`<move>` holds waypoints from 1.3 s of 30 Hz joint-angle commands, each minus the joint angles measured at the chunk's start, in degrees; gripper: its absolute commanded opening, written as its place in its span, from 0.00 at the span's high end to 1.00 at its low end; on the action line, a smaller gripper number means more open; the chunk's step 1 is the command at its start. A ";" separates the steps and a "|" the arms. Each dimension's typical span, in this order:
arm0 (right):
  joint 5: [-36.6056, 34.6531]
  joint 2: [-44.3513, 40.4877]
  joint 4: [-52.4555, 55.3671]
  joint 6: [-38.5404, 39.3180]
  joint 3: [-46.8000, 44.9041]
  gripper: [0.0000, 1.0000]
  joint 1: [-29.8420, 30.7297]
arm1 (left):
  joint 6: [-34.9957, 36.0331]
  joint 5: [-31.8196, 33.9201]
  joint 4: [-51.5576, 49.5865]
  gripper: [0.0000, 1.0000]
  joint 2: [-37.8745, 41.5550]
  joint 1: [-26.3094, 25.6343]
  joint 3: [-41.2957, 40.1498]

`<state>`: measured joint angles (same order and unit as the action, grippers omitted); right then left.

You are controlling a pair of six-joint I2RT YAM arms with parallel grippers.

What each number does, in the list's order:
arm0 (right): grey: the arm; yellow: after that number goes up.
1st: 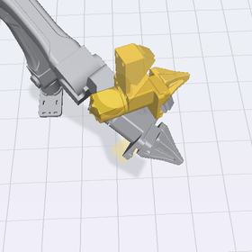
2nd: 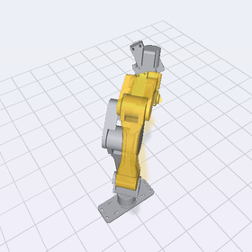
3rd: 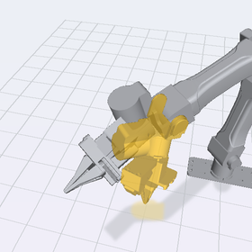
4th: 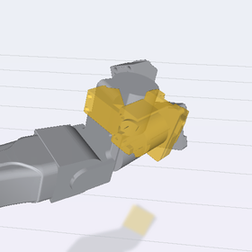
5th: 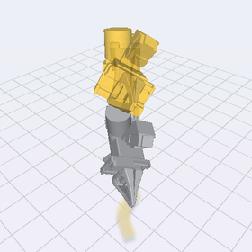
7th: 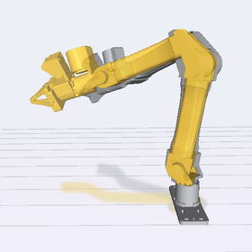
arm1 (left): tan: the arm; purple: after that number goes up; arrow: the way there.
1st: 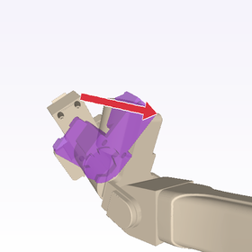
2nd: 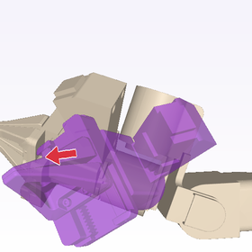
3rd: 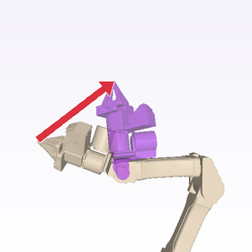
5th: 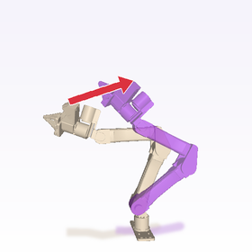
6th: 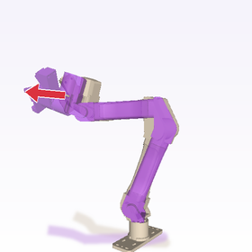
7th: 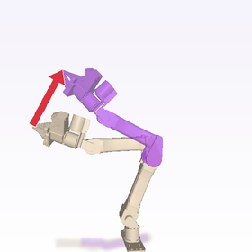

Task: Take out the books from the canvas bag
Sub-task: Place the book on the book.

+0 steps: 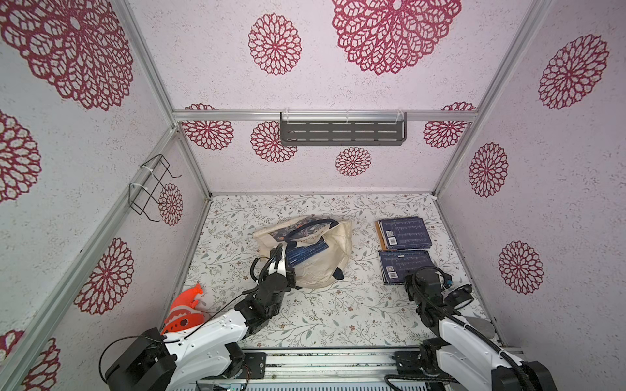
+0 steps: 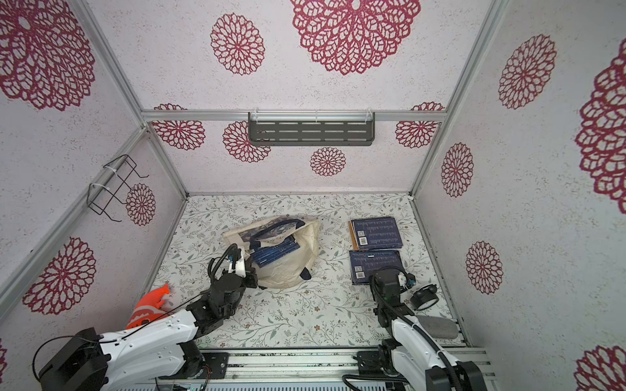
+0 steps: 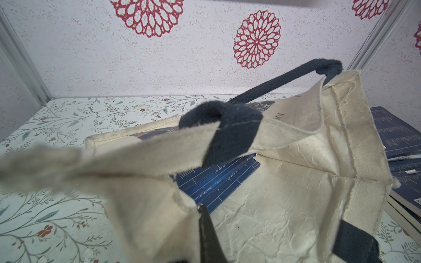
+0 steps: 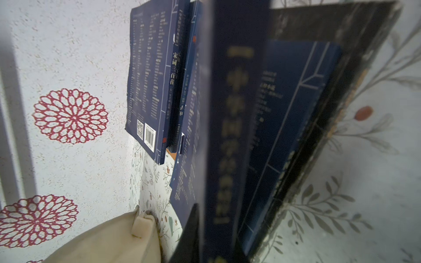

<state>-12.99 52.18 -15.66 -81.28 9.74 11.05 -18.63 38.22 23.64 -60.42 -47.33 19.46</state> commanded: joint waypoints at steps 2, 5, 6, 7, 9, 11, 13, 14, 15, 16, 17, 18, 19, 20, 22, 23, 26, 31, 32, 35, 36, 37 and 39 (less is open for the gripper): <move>2.10 1.62 -1.41 -0.86 1.22 0.75 -1.57 | 0.07 -0.42 0.87 1.00 -0.22 -1.54 1.72; 3.52 2.21 -1.27 -0.77 1.53 0.69 -2.23 | 0.00 -0.34 0.86 1.00 -0.21 -1.54 1.71; 3.80 2.06 -0.74 -0.60 1.78 0.67 -2.26 | 0.05 -0.34 0.88 1.00 -0.20 -1.54 1.72; 3.97 1.98 -0.05 -0.48 2.04 0.63 -2.34 | 0.06 -0.34 0.84 1.00 -0.30 -1.54 1.72; 4.36 1.49 2.06 -0.42 2.72 0.54 -2.35 | 0.00 -0.37 0.87 1.00 -0.40 -1.54 1.80; 4.55 0.80 4.17 -0.33 3.34 0.44 -2.35 | 0.03 -0.37 0.75 1.00 -0.27 -1.54 1.81; 4.87 0.38 5.43 -0.20 3.77 0.35 -2.35 | 0.09 -0.34 0.75 1.00 -0.26 -1.52 1.75; 5.27 0.22 5.65 -0.16 3.86 0.29 -2.35 | 0.06 -0.33 0.73 1.00 -0.23 -1.54 1.78; 5.70 0.15 5.78 -0.05 3.95 0.25 -2.35 | 0.09 -0.29 0.87 1.00 -0.33 -1.57 1.78; 6.08 0.11 6.26 0.11 4.19 0.22 -2.35 | 0.12 -0.34 0.88 1.00 -0.36 -1.56 1.81; 6.35 -0.02 7.06 0.43 4.55 0.19 -2.35 | 0.13 -0.33 0.88 1.00 -0.53 -1.62 1.85; 6.56 0.01 7.55 0.65 4.93 0.17 -2.39 | 0.08 -0.33 0.84 1.00 -0.58 -1.61 1.81; 6.67 -0.02 8.37 0.93 5.23 0.14 -2.42 | 0.12 -0.34 0.87 1.00 -0.66 -1.58 1.89; 6.38 0.02 9.73 1.07 5.70 0.11 -2.38 | 0.14 -0.30 0.85 1.00 -0.79 -1.62 1.97; 6.23 0.14 11.45 1.29 6.43 0.05 -2.35 | 0.09 -0.28 0.85 1.00 -0.89 -1.61 1.98; 6.31 0.20 12.22 1.22 6.64 0.02 -2.36 | 0.10 -0.25 0.86 1.00 -0.87 -1.62 2.03; 7.01 0.34 12.96 1.15 7.16 0.01 -2.35 | 0.10 -0.25 0.82 1.00 -0.87 -1.62 1.98; 6.72 0.55 14.66 1.07 8.49 0.01 -2.35 | 0.10 -0.25 0.87 1.00 -0.93 -1.62 1.98; 6.54 0.78 14.61 1.25 8.79 0.01 -2.42 | 0.11 -0.25 0.84 1.00 -1.06 -1.61 2.05; 6.66 2.09 15.11 2.01 9.98 0.01 -2.35 | 0.15 -0.25 0.82 1.00 -1.08 -1.62 2.11; 6.90 2.65 15.53 2.13 10.33 0.01 -2.36 | 0.09 -0.24 0.82 1.00 -1.02 -1.62 2.07; 7.01 3.21 16.17 2.13 10.79 0.01 -2.37 | 0.09 -0.25 0.74 1.00 -0.92 -1.62 1.99; 7.42 4.08 17.78 2.25 11.59 0.01 -2.36 | 0.13 -0.16 0.76 1.00 -0.88 -1.57 1.98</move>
<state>-5.67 55.55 -0.45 -79.99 19.14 8.93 -18.63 38.26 23.64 -61.12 -47.55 19.79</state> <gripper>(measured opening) 0.989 0.069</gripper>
